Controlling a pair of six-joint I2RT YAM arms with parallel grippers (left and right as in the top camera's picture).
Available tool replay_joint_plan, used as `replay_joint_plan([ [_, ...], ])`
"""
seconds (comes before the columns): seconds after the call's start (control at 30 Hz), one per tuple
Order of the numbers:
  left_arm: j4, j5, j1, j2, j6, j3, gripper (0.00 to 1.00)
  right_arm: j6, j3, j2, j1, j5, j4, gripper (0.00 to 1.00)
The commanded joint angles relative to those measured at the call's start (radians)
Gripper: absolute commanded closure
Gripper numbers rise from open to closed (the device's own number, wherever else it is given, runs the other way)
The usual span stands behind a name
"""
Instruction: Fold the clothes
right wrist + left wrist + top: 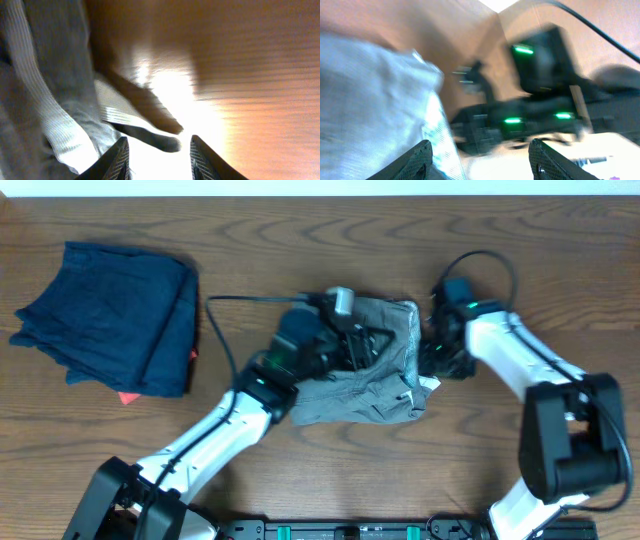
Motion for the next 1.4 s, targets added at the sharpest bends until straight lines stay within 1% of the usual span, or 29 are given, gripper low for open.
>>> replay_joint_plan([
  [0.0,0.001,-0.010,0.117,-0.019,0.047,0.008,0.37,0.013,0.107,-0.108,-0.067,-0.010,-0.026,0.62],
  [0.07,-0.011,-0.059,0.171,-0.011,0.086,0.008,0.37,-0.026,0.138,-0.146,-0.080,-0.089,-0.021,0.63],
  [0.13,-0.021,-0.126,0.209,0.003,0.127,0.008,0.37,-0.100,0.148,-0.181,-0.074,-0.232,0.007,0.63],
  [0.2,-0.024,-0.201,0.229,0.036,0.184,0.008,0.37,-0.141,0.148,-0.196,-0.052,-0.357,0.017,0.63],
  [0.27,-0.022,-0.240,0.235,0.081,0.221,0.008,0.37,-0.160,0.145,-0.192,-0.017,-0.426,0.008,0.62],
  [0.37,-0.013,-0.254,0.235,0.166,0.268,0.009,0.37,-0.160,0.125,-0.178,0.055,-0.443,0.005,0.61],
  [0.47,0.002,-0.253,0.235,0.250,0.280,0.009,0.37,-0.159,0.104,-0.154,0.122,-0.431,0.009,0.61],
  [0.6,-0.018,-0.241,0.234,0.345,0.279,0.009,0.37,-0.146,0.055,-0.096,0.195,-0.367,0.009,0.61],
  [0.67,-0.041,-0.204,0.234,0.365,0.280,0.009,0.37,-0.143,0.020,-0.065,0.212,-0.347,0.007,0.61],
  [0.73,-0.082,-0.168,0.234,0.367,0.280,0.009,0.37,-0.118,-0.027,-0.034,0.215,-0.312,0.002,0.64],
  [0.83,-0.154,-0.092,0.235,0.359,0.280,0.009,0.37,-0.079,-0.092,-0.013,0.200,-0.219,0.001,0.66],
  [0.9,-0.225,-0.037,0.235,0.350,0.279,0.009,0.42,-0.043,-0.130,-0.012,0.179,-0.107,0.002,0.66],
  [0.97,-0.298,0.028,0.235,0.332,0.279,0.009,0.51,-0.001,-0.154,-0.013,0.151,0.036,0.003,0.67],
  [1.0,-0.330,0.068,0.235,0.318,0.280,0.009,0.54,0.024,-0.162,-0.012,0.130,0.118,0.011,0.67],
  [1.07,-0.377,0.136,0.233,0.282,0.280,0.009,0.55,0.033,-0.163,-0.012,0.093,0.206,0.045,0.67],
  [1.13,-0.404,0.166,0.227,0.230,0.280,0.009,0.56,0.021,-0.163,-0.013,0.059,0.251,0.106,0.63],
  [1.2,-0.401,0.149,0.219,0.159,0.293,0.009,0.56,-0.013,-0.163,-0.013,0.027,0.253,0.179,0.57],
  [1.23,-0.389,0.124,0.217,0.126,0.306,0.009,0.56,-0.020,-0.163,-0.013,0.014,0.253,0.213,0.55],
  [1.27,-0.368,0.068,0.214,0.085,0.328,0.009,0.55,-0.021,-0.163,-0.013,0.005,0.249,0.246,0.54],
  [1.3,-0.351,0.011,0.214,0.059,0.346,0.009,0.50,-0.021,-0.163,-0.013,0.002,0.238,0.266,0.54],
  [1.37,-0.307,-0.161,0.214,0.019,0.362,0.009,0.33,-0.021,-0.163,-0.013,-0.001,0.190,0.309,0.50],
])
